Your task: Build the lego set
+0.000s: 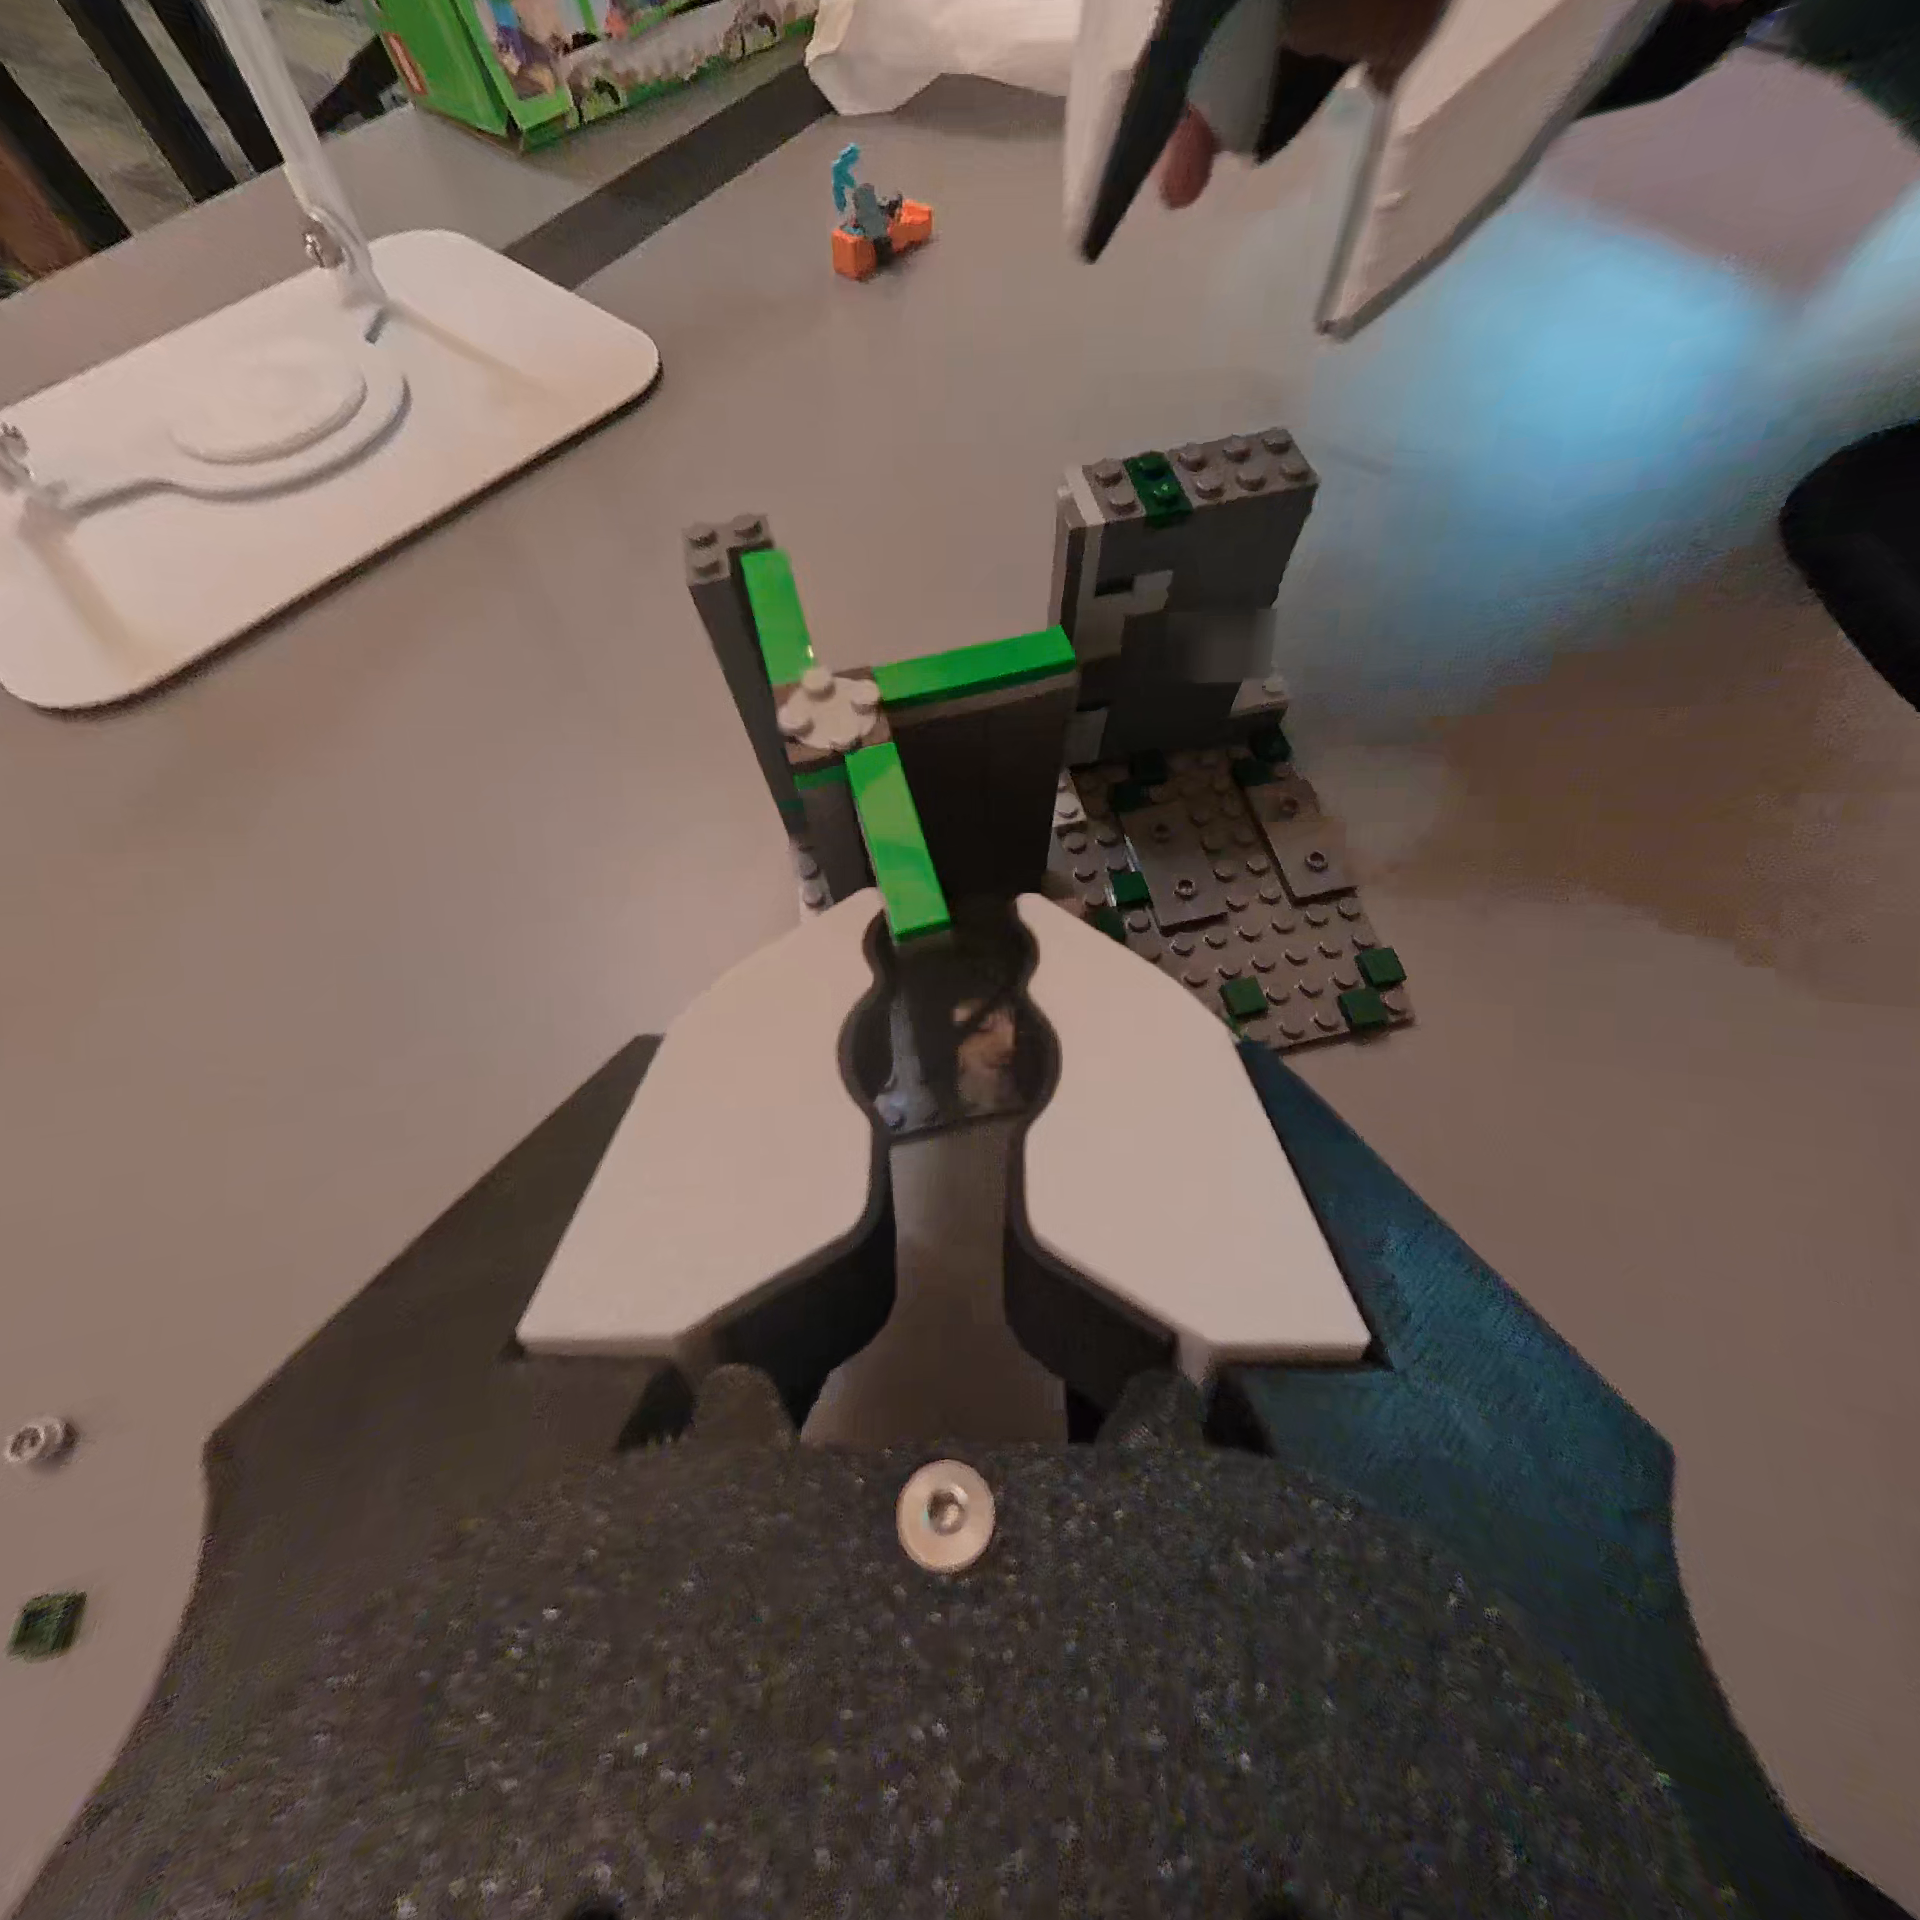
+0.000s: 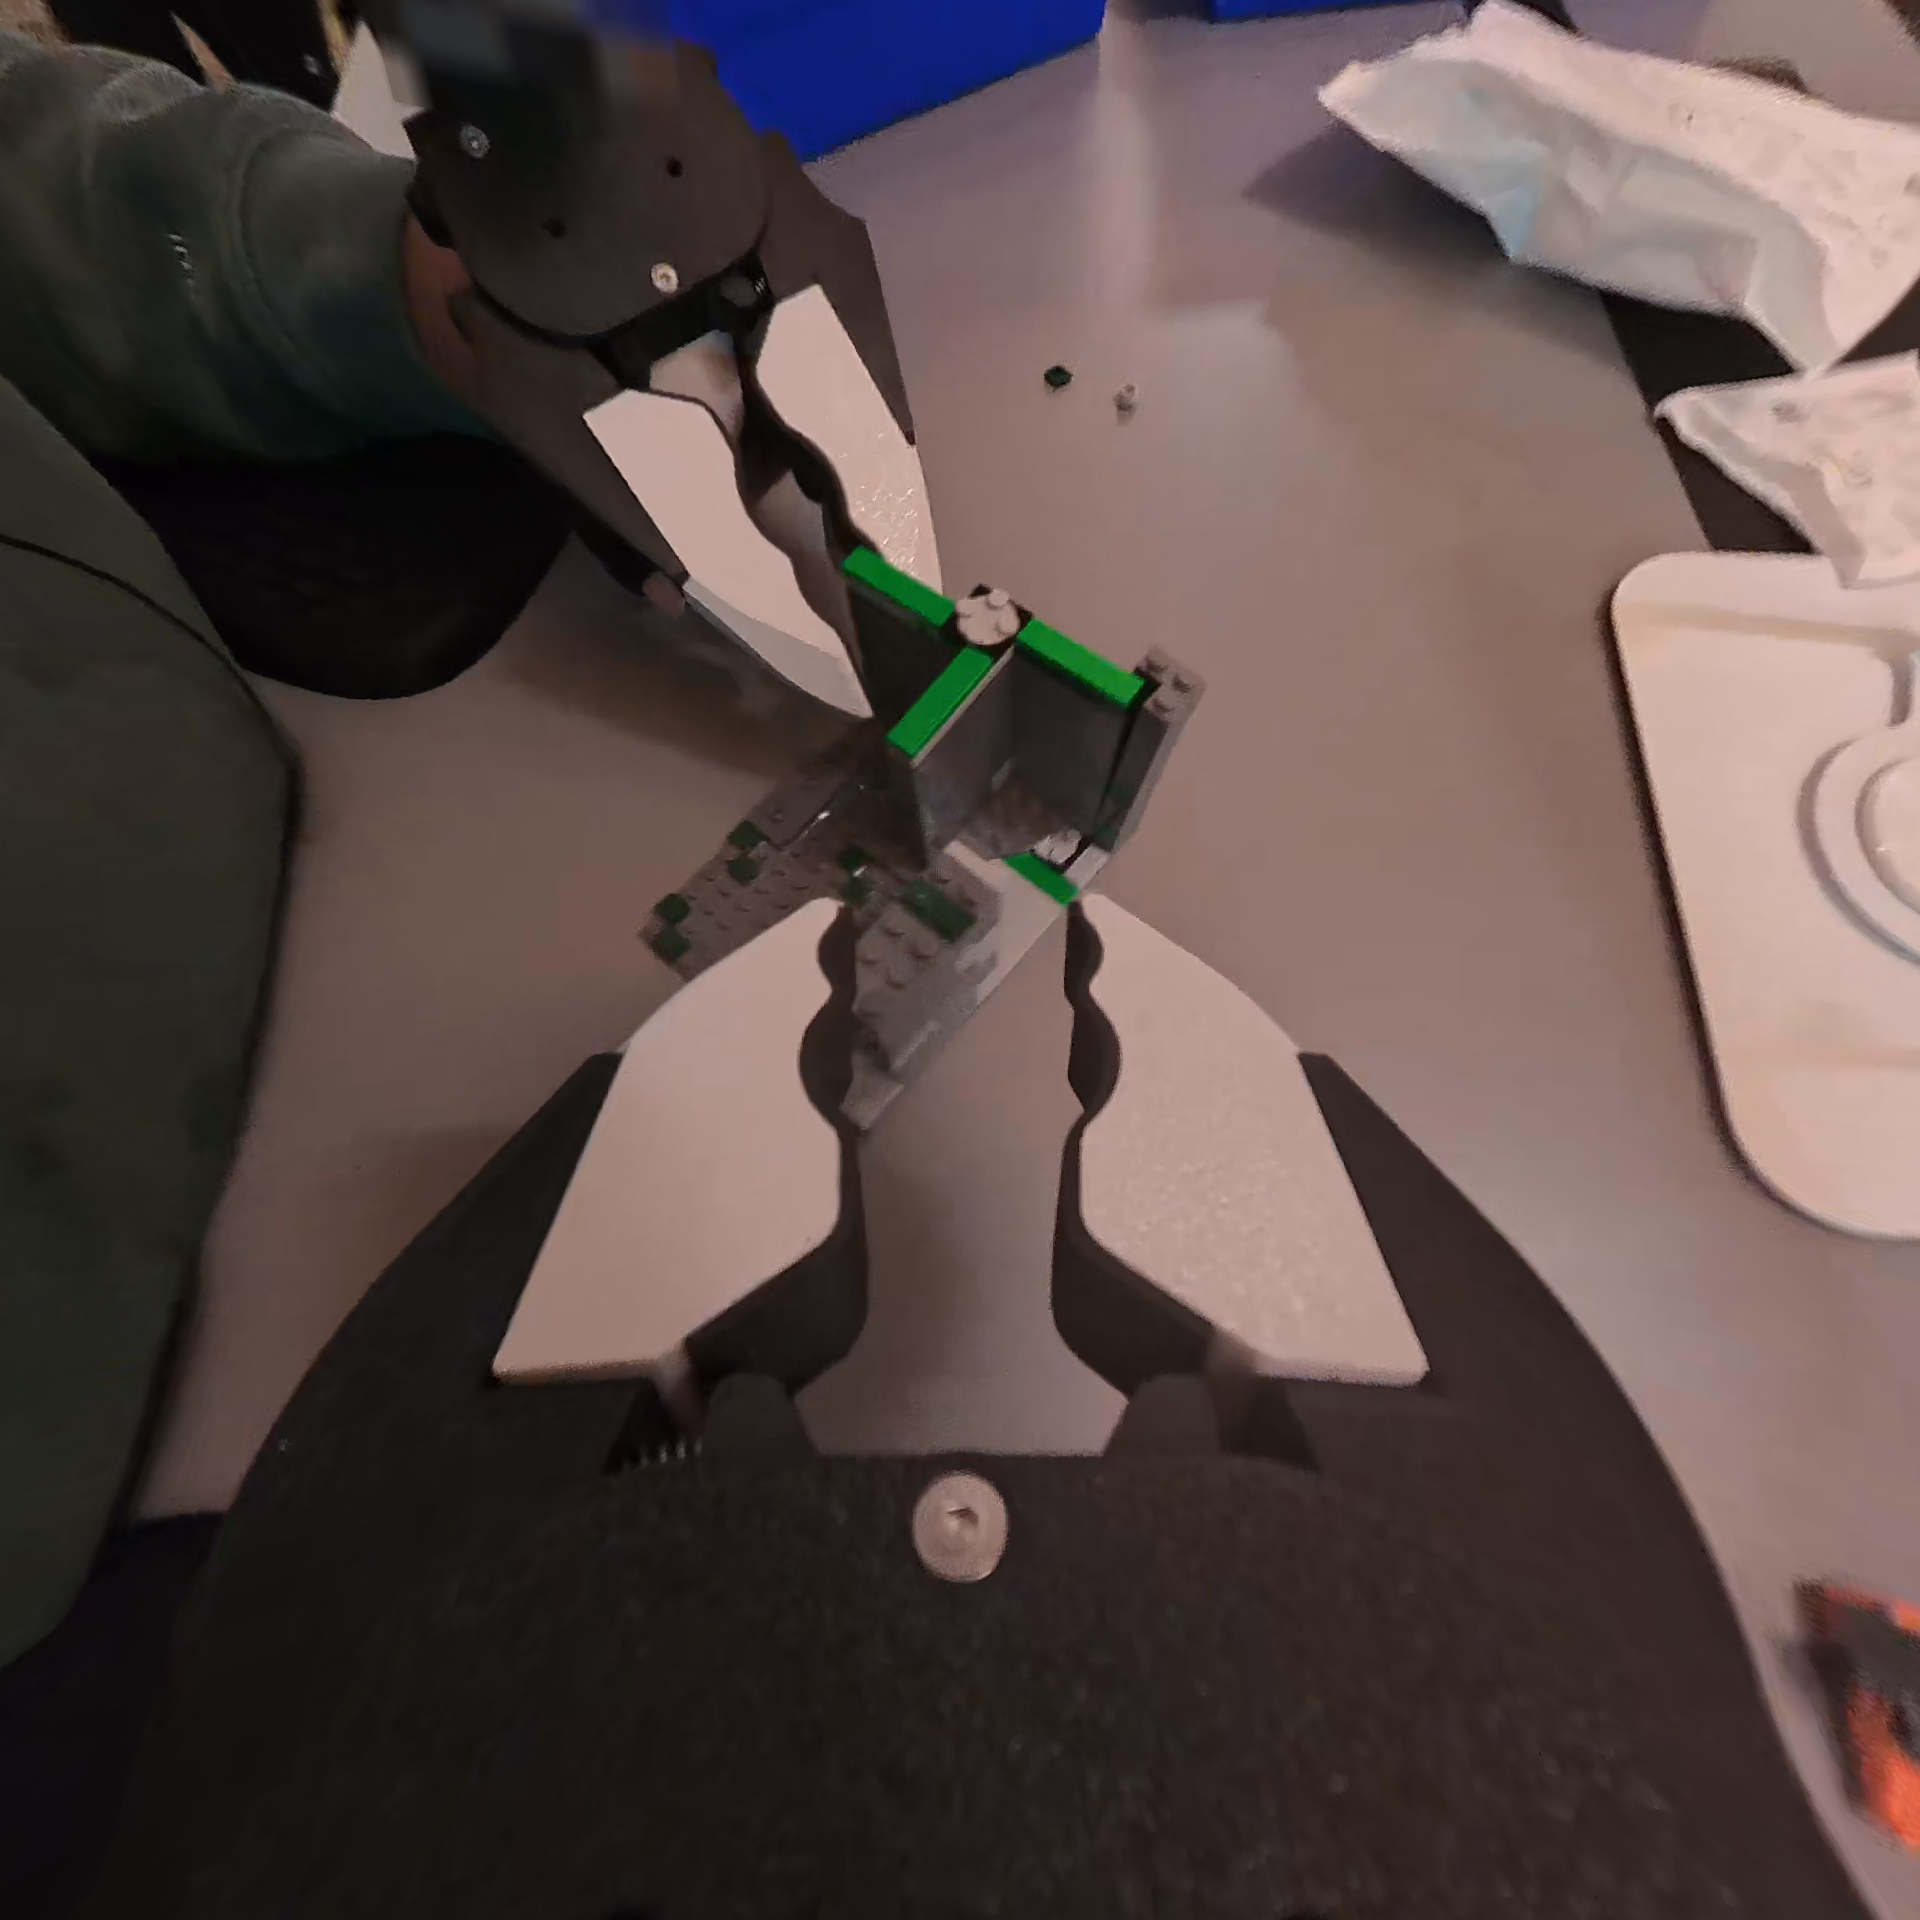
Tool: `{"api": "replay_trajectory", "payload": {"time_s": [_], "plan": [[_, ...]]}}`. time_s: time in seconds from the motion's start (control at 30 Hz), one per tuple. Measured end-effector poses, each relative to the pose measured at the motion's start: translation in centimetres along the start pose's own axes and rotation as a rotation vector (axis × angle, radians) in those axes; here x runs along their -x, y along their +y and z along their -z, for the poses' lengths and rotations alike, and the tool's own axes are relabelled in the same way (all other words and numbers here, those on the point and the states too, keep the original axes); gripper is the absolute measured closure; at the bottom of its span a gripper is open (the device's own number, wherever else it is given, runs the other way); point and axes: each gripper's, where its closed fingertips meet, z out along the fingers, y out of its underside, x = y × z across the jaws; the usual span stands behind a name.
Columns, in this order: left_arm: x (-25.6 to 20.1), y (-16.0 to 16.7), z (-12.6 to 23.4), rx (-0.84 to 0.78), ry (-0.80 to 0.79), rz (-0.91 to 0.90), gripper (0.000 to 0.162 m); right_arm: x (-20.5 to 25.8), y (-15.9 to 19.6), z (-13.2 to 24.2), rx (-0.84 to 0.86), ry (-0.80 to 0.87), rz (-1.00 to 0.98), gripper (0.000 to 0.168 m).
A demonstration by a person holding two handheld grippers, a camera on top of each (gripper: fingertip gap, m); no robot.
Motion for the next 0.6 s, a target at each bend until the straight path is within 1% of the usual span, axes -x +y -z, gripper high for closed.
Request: {"api": "replay_trajectory", "payload": {"time_s": [0.07, 0.13, 0.2, 0.27, 0.3, 0.43, 0.53, 0.6], "plan": [[0.0, 0.1, 0.5, -0.012, 0.011, 0.031, 0.138, 1.3, 0.2, -0.1, 0.034, 0.026, -0.092, 0.119], [0.1, 0.0, 0.8, -0.037, 0.038, 0.078, 0.136, 1.8, 1.1, -0.8, 0.094, 0.101, -0.149, 0.108], [0.5, 0.5, 0.6, -0.02, 0.054, 0.099, 0.131, 2.2, 2.3, -1.9, 0.15, 0.165, -0.185, 0.102], [0.3, 1.4, 0.1, 0.031, 0.095, 0.106, 0.126, 2.1, 3.0, -3.0, 0.168, 0.23, -0.218, 0.101], [0.1, 1.9, -0.2, 0.061, 0.112, 0.114, 0.123, 1.8, 3.3, -3.3, 0.169, 0.26, -0.219, 0.104], [-1.1, 2.9, -0.7, 0.127, 0.15, 0.109, 0.12, 1.0, 3.4, -3.9, 0.164, 0.269, -0.152, 0.14], [-2.5, 2.9, -0.4, 0.14, 0.191, 0.096, 0.124, 0.4, 3.8, -3.5, 0.186, 0.202, -0.029, 0.143], [-4.1, 2.9, -0.2, 0.144, 0.245, 0.087, 0.127, 0.0, 4.2, -3.0, 0.205, 0.143, 0.098, 0.144]]}}
